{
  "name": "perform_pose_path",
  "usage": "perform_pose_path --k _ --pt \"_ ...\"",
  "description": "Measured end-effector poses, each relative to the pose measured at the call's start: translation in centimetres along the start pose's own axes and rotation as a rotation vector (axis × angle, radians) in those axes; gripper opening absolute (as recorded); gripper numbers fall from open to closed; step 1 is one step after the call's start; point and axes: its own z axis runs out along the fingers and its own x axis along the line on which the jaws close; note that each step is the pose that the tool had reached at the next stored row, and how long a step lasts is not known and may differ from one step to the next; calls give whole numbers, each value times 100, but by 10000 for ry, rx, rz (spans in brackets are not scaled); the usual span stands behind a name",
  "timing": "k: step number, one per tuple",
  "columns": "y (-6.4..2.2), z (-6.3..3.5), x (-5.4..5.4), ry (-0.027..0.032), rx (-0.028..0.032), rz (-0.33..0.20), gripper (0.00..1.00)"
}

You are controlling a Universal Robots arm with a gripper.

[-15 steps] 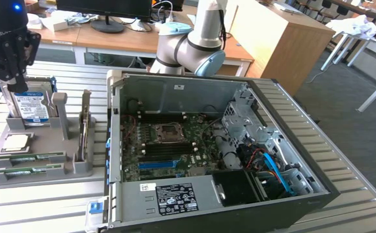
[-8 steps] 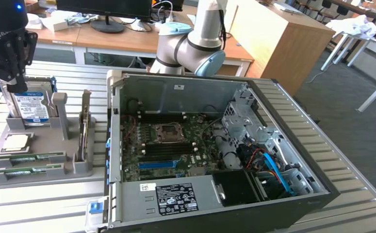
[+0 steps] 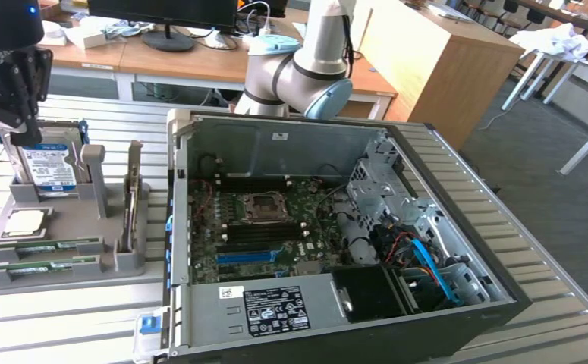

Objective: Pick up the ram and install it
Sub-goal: 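Pick up the ram and move it above insertion slot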

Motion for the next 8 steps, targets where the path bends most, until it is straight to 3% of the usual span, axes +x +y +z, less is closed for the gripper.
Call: perform_pose_path --k 3,8 --pt "0 1 0 16 -9 -334 10" --pt "0 1 0 18 -9 -365 10"
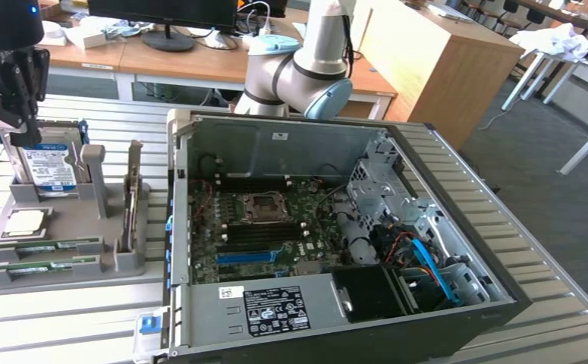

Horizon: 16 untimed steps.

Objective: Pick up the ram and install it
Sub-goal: 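Pick up the ram and move it above insertion slot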

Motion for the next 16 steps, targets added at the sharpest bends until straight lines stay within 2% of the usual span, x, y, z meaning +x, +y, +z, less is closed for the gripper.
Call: perform_pose_path --k 6,12,16 --pt "0 0 0 1 -1 -24 10" --pt "0 0 0 18 -7 -403 10" --pt "0 0 0 19 -8 -420 10"
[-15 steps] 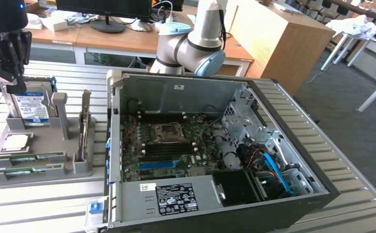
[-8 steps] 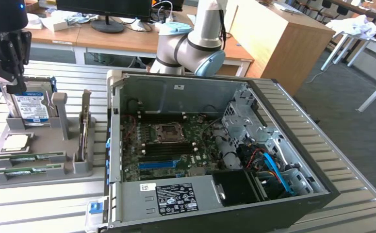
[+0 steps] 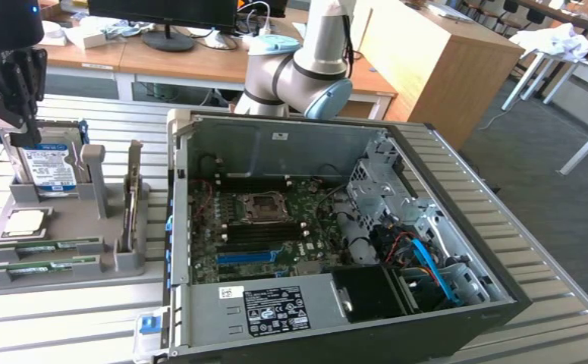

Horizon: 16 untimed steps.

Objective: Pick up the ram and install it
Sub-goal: 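Pick up the ram and move it above insertion slot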

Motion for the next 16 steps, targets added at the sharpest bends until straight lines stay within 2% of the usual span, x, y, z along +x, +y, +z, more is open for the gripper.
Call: perform_pose_path --k 16 --pt "1 -14 0 19 2 1 10"
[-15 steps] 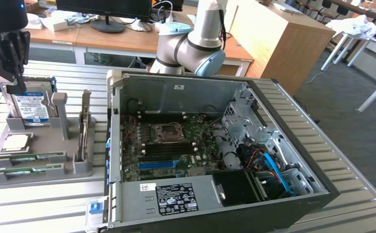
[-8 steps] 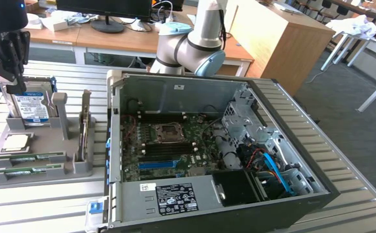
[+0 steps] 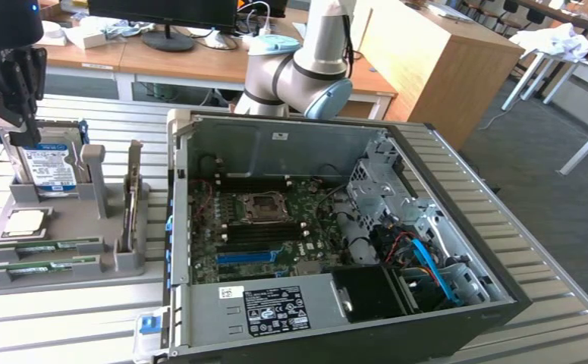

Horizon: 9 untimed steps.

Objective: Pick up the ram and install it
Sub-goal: 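Pick up the ram and move it above insertion slot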

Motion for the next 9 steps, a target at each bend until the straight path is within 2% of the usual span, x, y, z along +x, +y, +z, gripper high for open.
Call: perform_pose_path --k 9 --pt "-1 14 0 0 11 0 10"
